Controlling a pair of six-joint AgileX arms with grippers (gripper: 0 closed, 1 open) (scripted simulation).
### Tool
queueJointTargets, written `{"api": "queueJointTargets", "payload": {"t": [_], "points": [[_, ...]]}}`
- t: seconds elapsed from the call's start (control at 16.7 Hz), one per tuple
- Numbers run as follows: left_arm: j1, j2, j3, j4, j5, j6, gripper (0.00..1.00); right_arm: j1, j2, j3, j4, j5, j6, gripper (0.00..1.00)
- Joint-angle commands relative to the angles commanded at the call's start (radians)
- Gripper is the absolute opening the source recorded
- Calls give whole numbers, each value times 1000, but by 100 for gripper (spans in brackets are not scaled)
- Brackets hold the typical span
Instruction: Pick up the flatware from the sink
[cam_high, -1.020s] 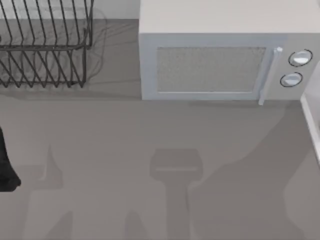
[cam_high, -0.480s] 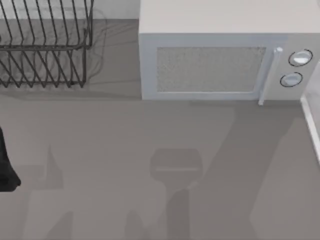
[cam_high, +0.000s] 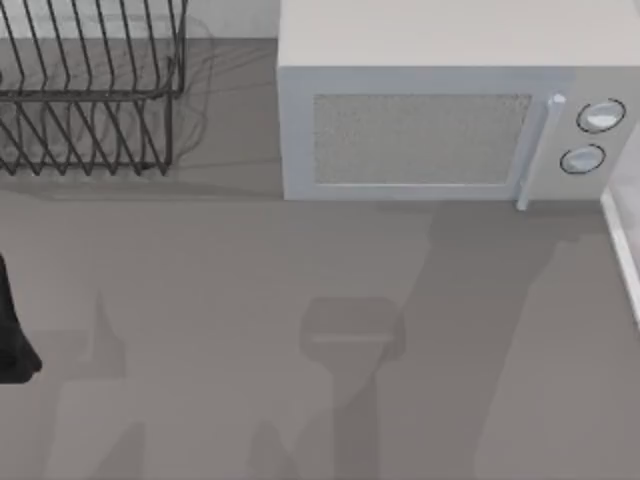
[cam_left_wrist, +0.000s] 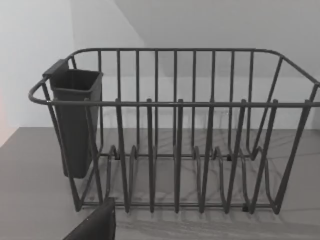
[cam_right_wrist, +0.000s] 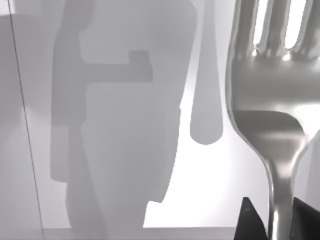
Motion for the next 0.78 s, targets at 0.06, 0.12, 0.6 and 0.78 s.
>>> {"api": "queueJointTargets", "payload": {"t": [0.06, 0.12, 0.6, 0.78], "points": [[0, 0, 0, 0, 0, 0, 100, -2, -11, -9, -6, -1, 11, 0], [0, 0, 0, 0, 0, 0, 100, -2, -33, -26, -17, -1, 32, 0], [0, 0, 0, 0, 0, 0, 100, 237, -420, -343, -137, -1, 503, 0], [0, 0, 0, 0, 0, 0, 100, 448, -563, -489, -139, 3, 693, 0]]}}
